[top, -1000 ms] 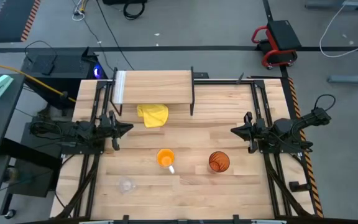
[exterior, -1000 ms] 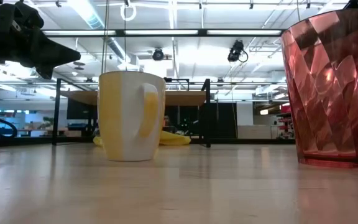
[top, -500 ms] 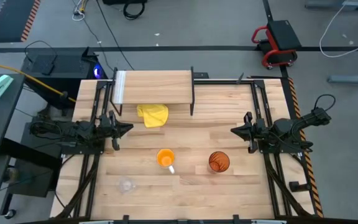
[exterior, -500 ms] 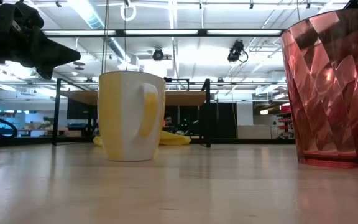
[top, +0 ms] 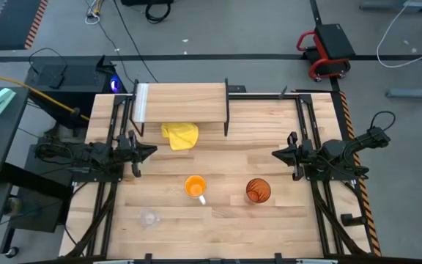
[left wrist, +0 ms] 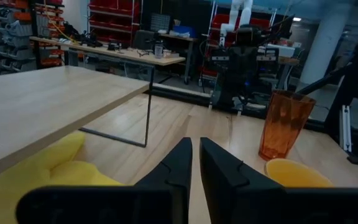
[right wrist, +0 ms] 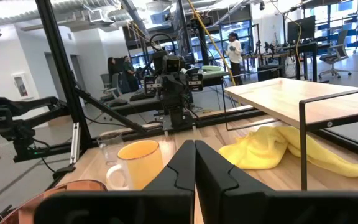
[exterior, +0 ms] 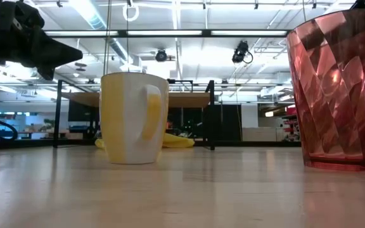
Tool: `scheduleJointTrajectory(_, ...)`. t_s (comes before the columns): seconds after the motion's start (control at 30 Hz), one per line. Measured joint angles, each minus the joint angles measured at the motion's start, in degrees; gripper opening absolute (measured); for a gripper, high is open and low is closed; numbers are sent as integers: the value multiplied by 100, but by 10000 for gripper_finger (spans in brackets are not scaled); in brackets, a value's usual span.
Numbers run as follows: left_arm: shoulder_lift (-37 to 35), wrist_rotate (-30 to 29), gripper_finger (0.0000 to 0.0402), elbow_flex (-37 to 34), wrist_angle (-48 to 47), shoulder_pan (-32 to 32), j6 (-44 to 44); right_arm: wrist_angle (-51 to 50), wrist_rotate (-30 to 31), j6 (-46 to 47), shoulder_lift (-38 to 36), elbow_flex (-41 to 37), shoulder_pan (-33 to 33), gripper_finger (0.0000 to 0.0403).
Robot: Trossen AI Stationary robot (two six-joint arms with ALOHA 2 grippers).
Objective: Stack small to large cups/mugs on shelf
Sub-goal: Put the transparent mug on the shelf
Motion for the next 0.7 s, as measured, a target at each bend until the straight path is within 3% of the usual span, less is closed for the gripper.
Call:
scheduleJointTrajectory(0.2, -4, 0, 31, 2, 38, 0, -121, 0, 1, 0, 1, -1, 0, 9)
scheduleJointTrajectory(0.43, -4, -1, 34, 9, 64, 1, -2103, 84, 2, 323, 1, -1, 0, 9)
scheduleJointTrajectory(0.53, -4, -1, 36, 17, 73, 0, -2317, 274, 2, 846, 1, -1, 0, 9)
scheduleJointTrajectory(0.7, -4, 0, 31, 20, 73, -1, -2577, 703, 0, 942, 1, -1, 0, 9)
